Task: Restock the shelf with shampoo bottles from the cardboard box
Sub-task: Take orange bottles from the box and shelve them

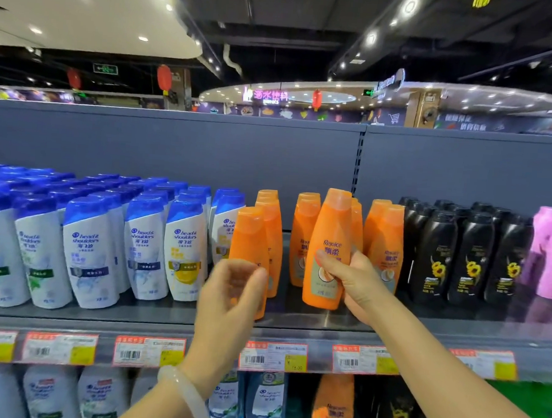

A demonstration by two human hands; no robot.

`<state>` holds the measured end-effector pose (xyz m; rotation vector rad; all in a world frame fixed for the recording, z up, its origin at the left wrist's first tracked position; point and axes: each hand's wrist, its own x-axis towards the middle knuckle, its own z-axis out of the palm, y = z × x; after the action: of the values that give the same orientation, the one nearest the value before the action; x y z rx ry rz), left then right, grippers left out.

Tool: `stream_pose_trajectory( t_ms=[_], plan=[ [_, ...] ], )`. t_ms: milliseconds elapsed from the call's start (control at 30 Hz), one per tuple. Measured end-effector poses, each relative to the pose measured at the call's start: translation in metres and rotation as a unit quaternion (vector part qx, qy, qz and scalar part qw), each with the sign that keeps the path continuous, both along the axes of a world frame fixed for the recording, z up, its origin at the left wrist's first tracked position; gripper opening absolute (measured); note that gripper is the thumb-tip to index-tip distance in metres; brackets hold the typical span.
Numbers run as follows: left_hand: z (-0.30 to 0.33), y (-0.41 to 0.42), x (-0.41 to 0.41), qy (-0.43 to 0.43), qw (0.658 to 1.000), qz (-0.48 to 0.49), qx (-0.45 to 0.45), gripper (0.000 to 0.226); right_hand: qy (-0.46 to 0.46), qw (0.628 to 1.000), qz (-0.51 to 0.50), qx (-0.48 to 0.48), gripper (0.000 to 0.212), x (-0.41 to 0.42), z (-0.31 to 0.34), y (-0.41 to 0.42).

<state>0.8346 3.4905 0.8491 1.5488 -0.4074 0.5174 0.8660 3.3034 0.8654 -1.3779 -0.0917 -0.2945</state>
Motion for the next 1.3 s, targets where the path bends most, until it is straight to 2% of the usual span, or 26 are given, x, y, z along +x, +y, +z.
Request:
stream_pose_trajectory(
  t_ms=[67,133,200,267,333,433,567,667,767,867,967,1033,1200,1300],
  plan=[
    [-0.006,-0.015,0.001,0.054,0.991,-0.056,0.108,0.019,0.001,1.0,0.007,-0.002,0.032,0.001,0.003,-0.001],
    [-0.015,-0.03,0.003,0.106,0.969,-0.092,0.203,0.045,0.001,1.0,0.019,-0.011,0.036,0.002,0.007,-0.001],
    [-0.02,-0.042,0.003,0.12,0.955,-0.094,0.256,0.065,0.004,0.999,0.028,-0.021,0.037,0.002,0.009,-0.001],
    [-0.022,-0.052,0.004,0.122,0.949,-0.079,0.279,0.074,0.009,0.999,0.033,-0.032,0.035,0.003,0.008,-0.001],
    [-0.022,-0.059,0.004,0.12,0.948,-0.07,0.285,0.074,0.017,0.998,0.035,-0.042,0.034,0.004,0.003,-0.001],
    [-0.025,-0.064,0.004,0.103,0.954,-0.059,0.275,0.06,0.03,0.997,0.035,-0.064,0.038,0.005,-0.012,0.001],
    [-0.03,-0.067,0.009,0.12,0.944,-0.04,0.303,0.071,0.041,0.995,0.042,-0.084,0.035,0.007,-0.026,0.001],
    [-0.029,-0.066,0.011,0.132,0.943,-0.039,0.302,0.068,0.04,0.991,0.074,-0.107,0.035,0.005,-0.023,-0.002],
    [-0.031,-0.064,0.012,0.135,0.943,-0.037,0.301,0.067,0.046,0.986,0.078,-0.139,0.044,0.0,-0.021,-0.009],
    [-0.032,-0.06,0.01,0.126,0.942,-0.041,0.309,0.068,0.071,0.963,0.069,-0.251,0.06,-0.011,-0.023,-0.017],
    [-0.032,-0.054,0.008,0.128,0.94,-0.045,0.314,0.072,0.089,0.922,0.005,-0.376,0.074,-0.022,-0.031,-0.023],
    [-0.032,-0.052,0.008,0.124,0.942,-0.045,0.309,0.068,0.093,0.91,-0.042,-0.401,0.083,-0.028,-0.035,-0.023],
    [-0.027,-0.053,0.013,0.13,0.947,-0.06,0.289,0.056,0.062,0.912,-0.083,-0.398,0.071,-0.035,-0.037,-0.017],
    [-0.025,-0.056,0.019,0.123,0.949,-0.063,0.285,0.063,0.055,0.909,-0.093,-0.403,0.06,-0.035,-0.039,-0.015]
  ],
)
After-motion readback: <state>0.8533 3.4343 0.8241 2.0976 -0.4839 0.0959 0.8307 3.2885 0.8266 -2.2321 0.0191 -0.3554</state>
